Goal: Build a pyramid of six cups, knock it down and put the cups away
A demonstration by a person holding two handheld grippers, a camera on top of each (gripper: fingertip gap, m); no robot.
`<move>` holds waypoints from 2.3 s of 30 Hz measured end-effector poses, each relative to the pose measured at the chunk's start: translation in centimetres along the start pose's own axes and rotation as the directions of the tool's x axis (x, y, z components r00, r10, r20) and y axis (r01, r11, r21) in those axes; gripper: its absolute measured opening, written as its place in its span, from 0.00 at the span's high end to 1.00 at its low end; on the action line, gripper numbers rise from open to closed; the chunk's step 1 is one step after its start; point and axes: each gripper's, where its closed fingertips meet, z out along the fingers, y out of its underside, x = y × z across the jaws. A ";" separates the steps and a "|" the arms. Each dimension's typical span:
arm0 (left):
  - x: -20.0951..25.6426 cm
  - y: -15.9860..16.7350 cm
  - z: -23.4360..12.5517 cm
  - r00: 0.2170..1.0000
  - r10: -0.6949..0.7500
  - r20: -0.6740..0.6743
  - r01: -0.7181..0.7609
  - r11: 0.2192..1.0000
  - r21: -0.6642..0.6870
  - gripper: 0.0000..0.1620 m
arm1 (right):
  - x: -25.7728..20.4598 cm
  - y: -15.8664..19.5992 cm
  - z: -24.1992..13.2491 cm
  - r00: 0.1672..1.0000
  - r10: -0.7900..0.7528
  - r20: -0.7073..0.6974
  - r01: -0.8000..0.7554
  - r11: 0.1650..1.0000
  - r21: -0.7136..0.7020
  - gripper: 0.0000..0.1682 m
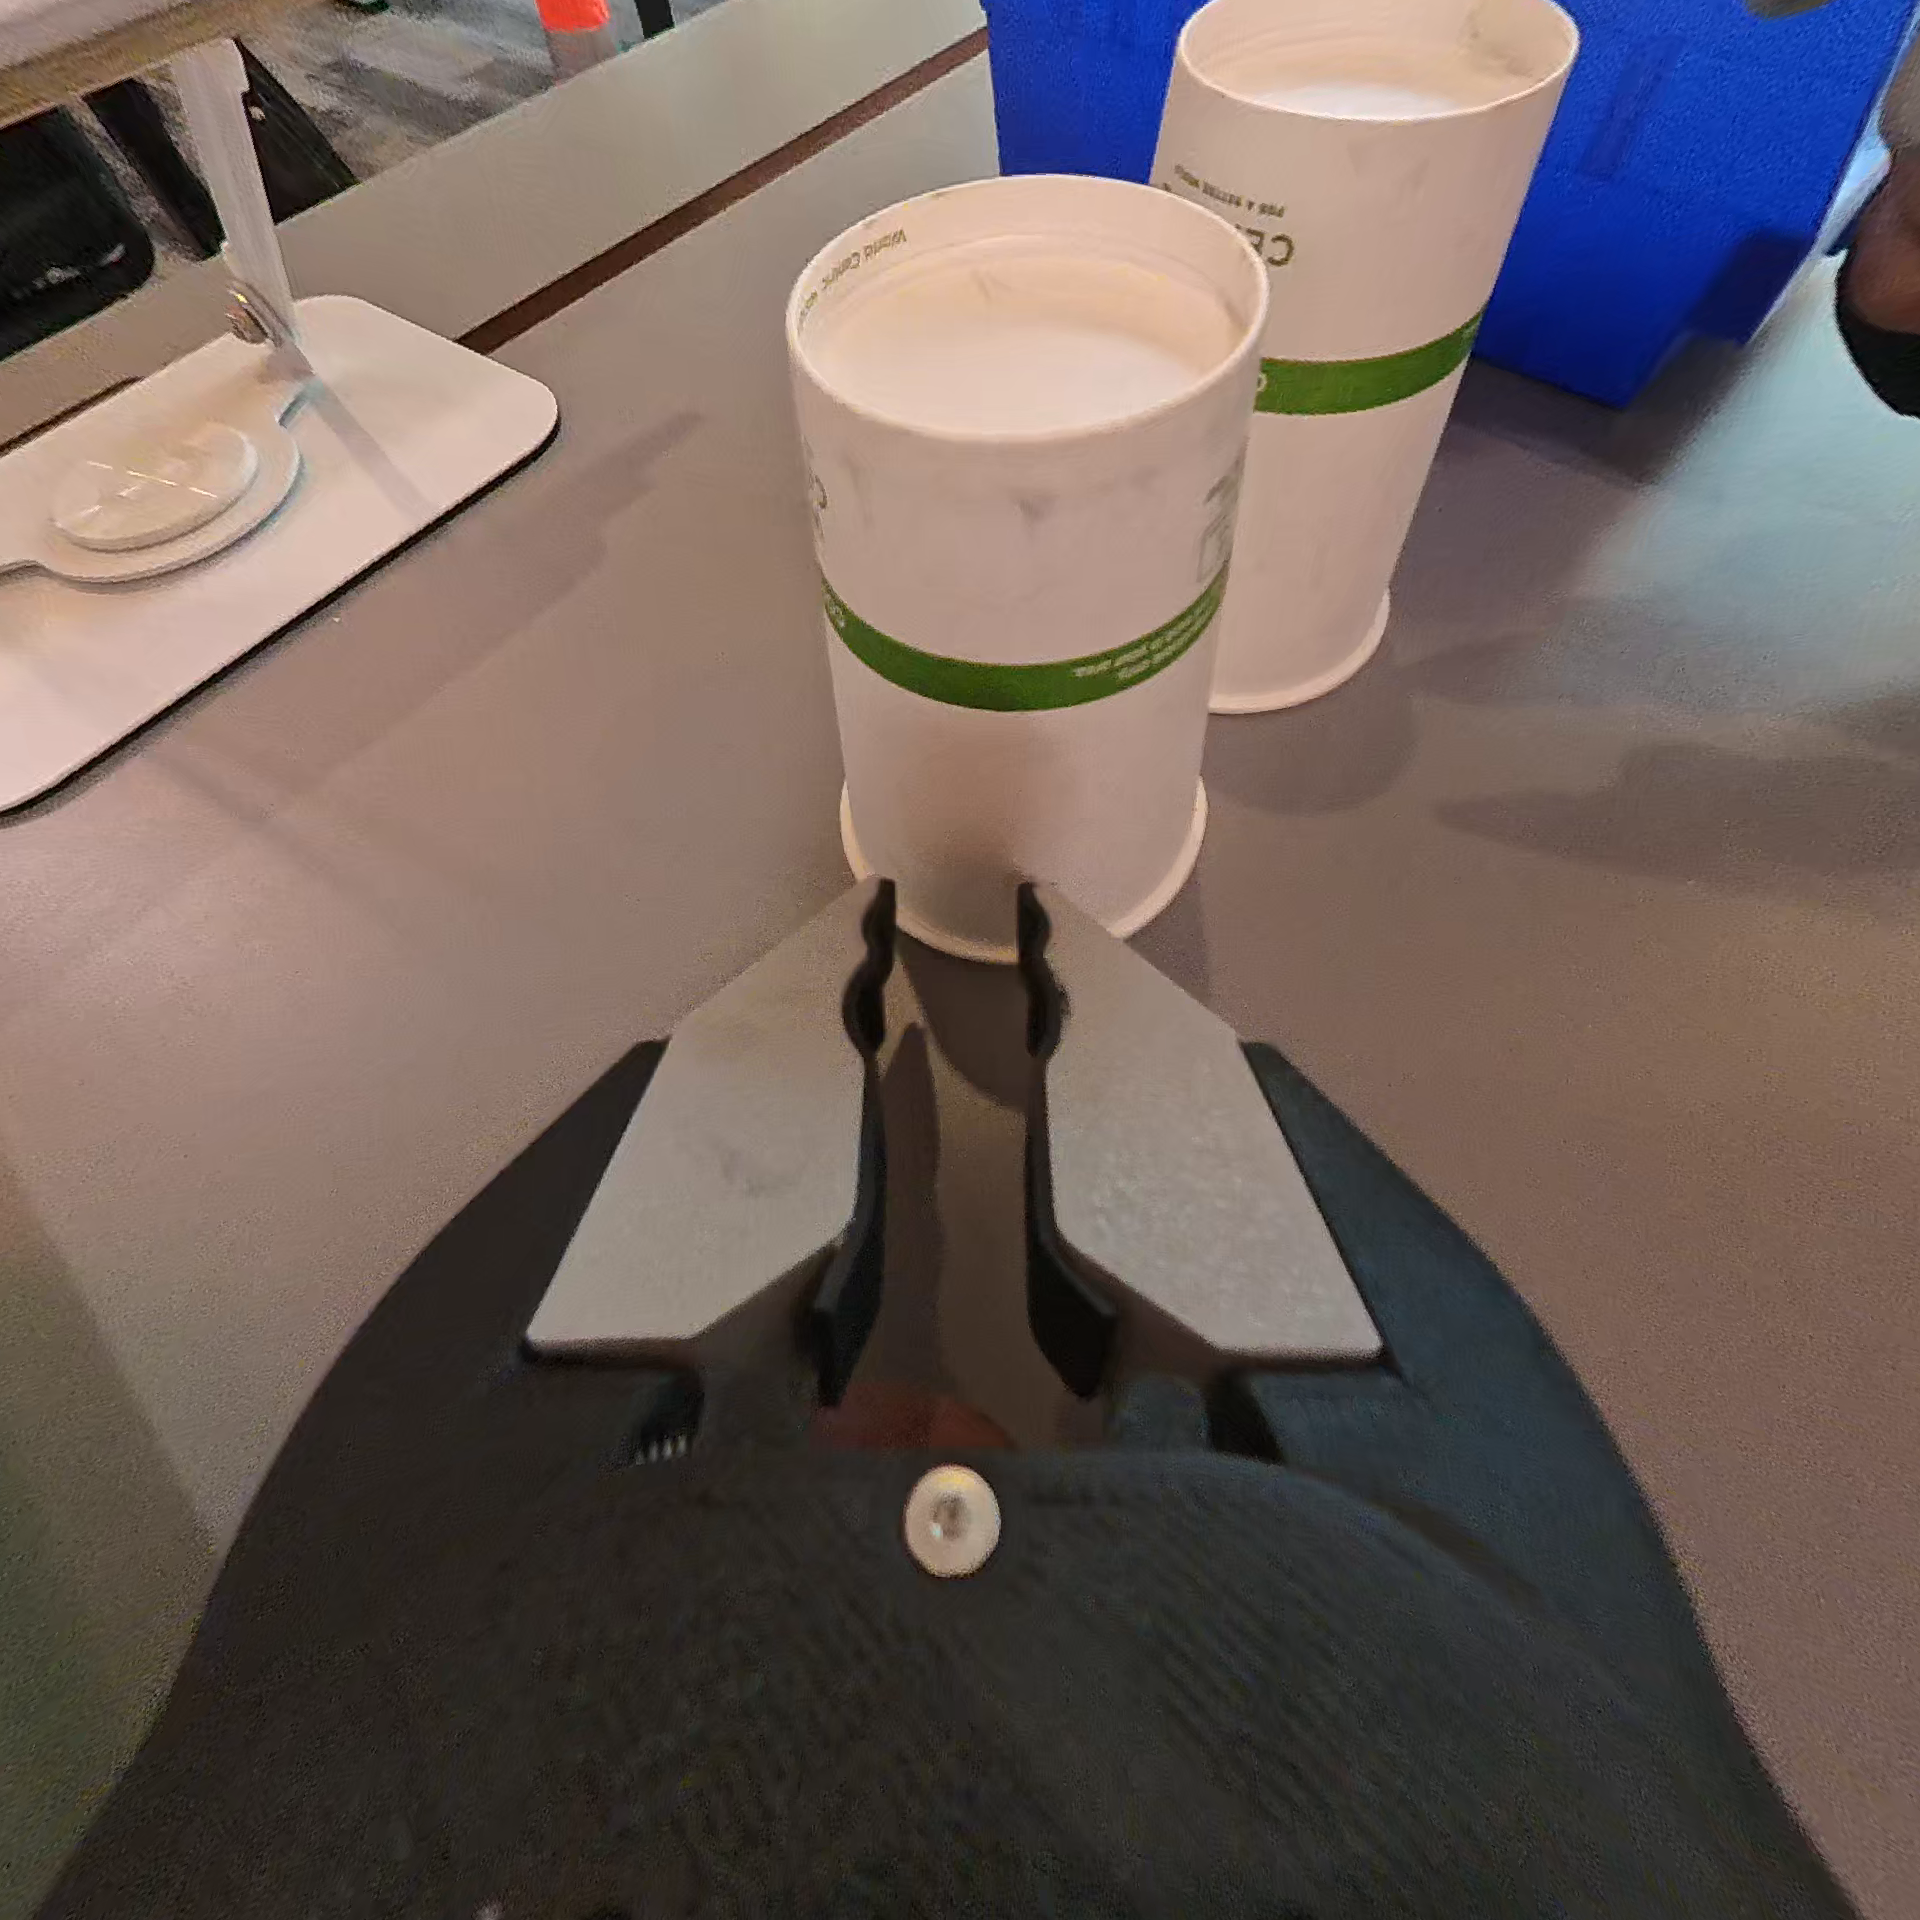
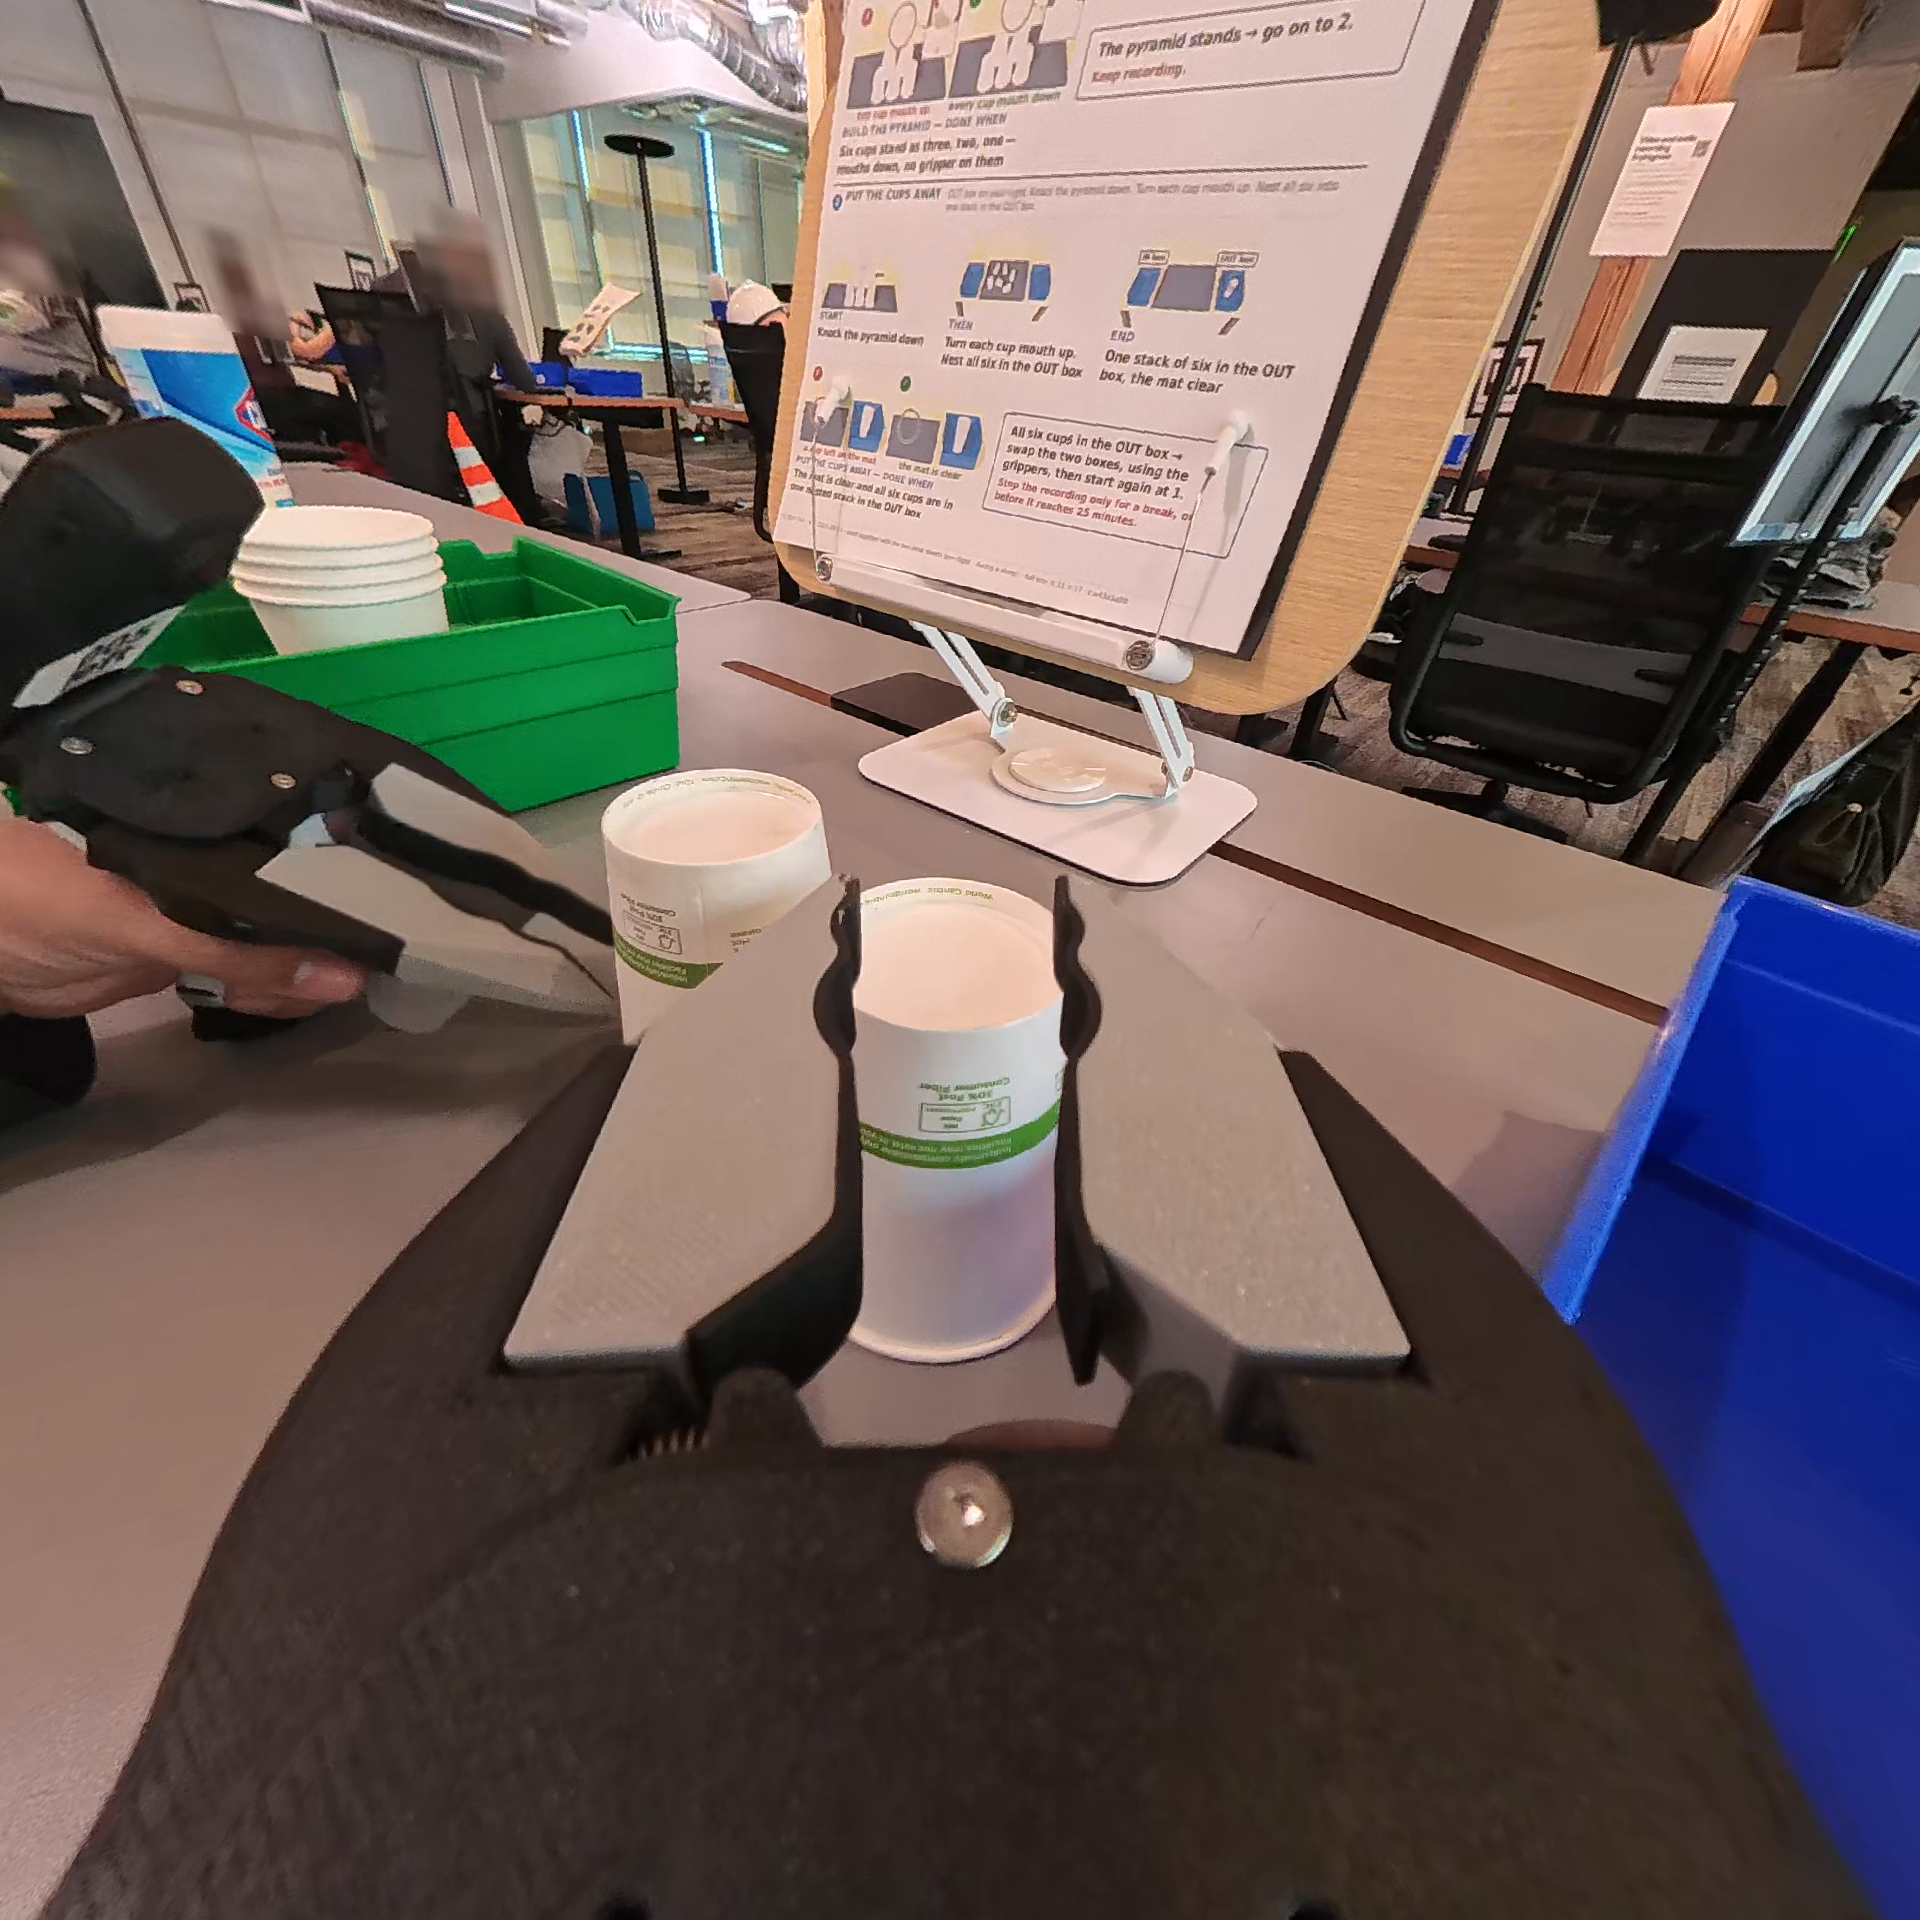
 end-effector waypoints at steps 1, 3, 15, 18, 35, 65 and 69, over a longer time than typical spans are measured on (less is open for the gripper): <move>0.0 0.1 0.0 1.000 -0.001 -0.003 0.001 1.000 -0.002 0.89 | -0.1 0.0 0.0 1.000 -0.001 0.002 0.001 1.000 -0.001 0.79; -0.2 0.1 0.0 1.000 -0.012 0.006 0.012 1.000 -0.008 0.94 | -0.2 0.1 0.1 1.000 0.000 0.007 0.000 1.000 -0.003 0.80; -0.1 0.0 0.9 0.998 0.000 0.059 0.002 0.999 -0.032 0.89 | -0.1 0.2 0.1 1.000 -0.006 0.000 0.006 1.000 -0.006 0.80; -0.6 -0.1 0.7 0.997 -0.035 0.070 0.037 0.999 -0.019 0.85 | -0.1 0.2 0.1 1.000 -0.006 -0.003 0.006 1.000 -0.005 0.80; -6.8 -5.4 -11.9 0.910 0.044 0.413 -0.094 0.990 0.101 0.82 | -0.5 -0.6 -0.3 1.000 -0.025 0.008 0.025 0.999 0.023 0.80; -18.8 1.8 -19.8 0.862 0.029 0.507 0.167 0.927 -0.336 0.99 | -1.3 -1.2 -0.5 0.999 -0.041 0.030 0.040 0.998 0.043 0.80; -19.0 1.3 -20.2 0.855 0.045 0.517 0.151 0.932 -0.331 0.99 | -1.4 -1.1 -0.5 0.999 -0.045 0.030 0.044 0.998 0.039 0.80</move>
